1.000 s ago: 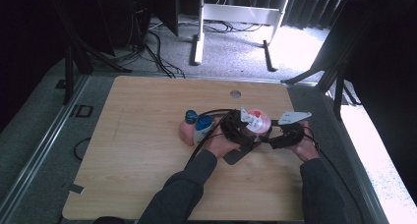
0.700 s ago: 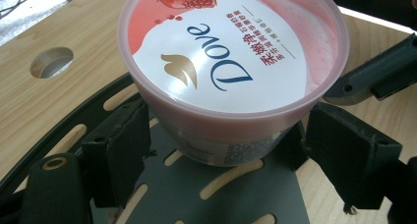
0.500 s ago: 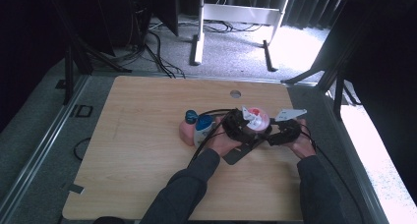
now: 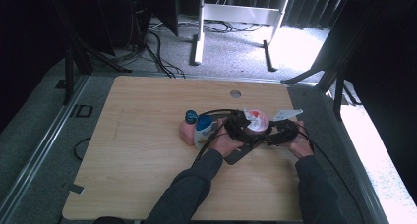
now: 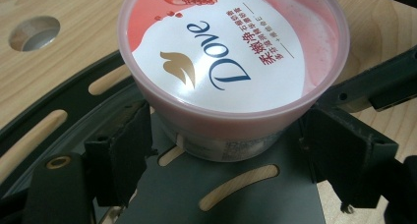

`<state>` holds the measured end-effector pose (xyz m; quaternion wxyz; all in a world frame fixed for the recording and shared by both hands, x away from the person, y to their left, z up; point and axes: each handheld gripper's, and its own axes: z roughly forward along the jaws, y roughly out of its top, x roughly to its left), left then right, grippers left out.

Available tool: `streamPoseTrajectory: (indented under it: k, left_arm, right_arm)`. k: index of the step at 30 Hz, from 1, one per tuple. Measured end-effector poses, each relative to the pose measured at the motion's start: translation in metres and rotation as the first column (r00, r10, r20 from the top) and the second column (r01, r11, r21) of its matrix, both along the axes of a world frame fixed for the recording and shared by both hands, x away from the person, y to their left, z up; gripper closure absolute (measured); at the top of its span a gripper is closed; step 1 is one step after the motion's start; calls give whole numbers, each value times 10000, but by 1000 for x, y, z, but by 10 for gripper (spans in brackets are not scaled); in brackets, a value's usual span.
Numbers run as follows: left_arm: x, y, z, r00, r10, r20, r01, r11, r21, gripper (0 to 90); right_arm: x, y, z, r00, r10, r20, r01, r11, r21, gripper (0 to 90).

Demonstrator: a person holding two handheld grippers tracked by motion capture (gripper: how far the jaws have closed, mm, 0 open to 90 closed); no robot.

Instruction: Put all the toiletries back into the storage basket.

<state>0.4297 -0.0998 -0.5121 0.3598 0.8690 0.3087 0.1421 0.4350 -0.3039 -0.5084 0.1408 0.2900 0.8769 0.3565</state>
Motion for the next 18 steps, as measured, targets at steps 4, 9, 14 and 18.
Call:
streamPoseTrajectory:
  k: [4, 9, 14, 18]
  left_arm:
    - [2, 0, -6, 9995, 19, -309, -19, 10000, 25, 204]
    - [3, 1, -7, 9994, -2, -352, 2, 10000, -22, 209]
    - [2, 1, -8, 9998, 8, -215, -4, 9999, 165, 224]
    - [2, 3, -7, 9999, 20, -167, -19, 10000, 43, 260]
  right_arm:
    - [1, 5, -3, 9999, -53, -111, 46, 9985, -540, 207]
    - [3, 6, -2, 9996, -30, -282, 10, 9974, -722, 210]
    - [3, 6, 1, 9988, -55, -490, 15, 9968, -805, 223]
    - [1, 4, 1, 9986, -8, -532, -33, 9972, -753, 217]
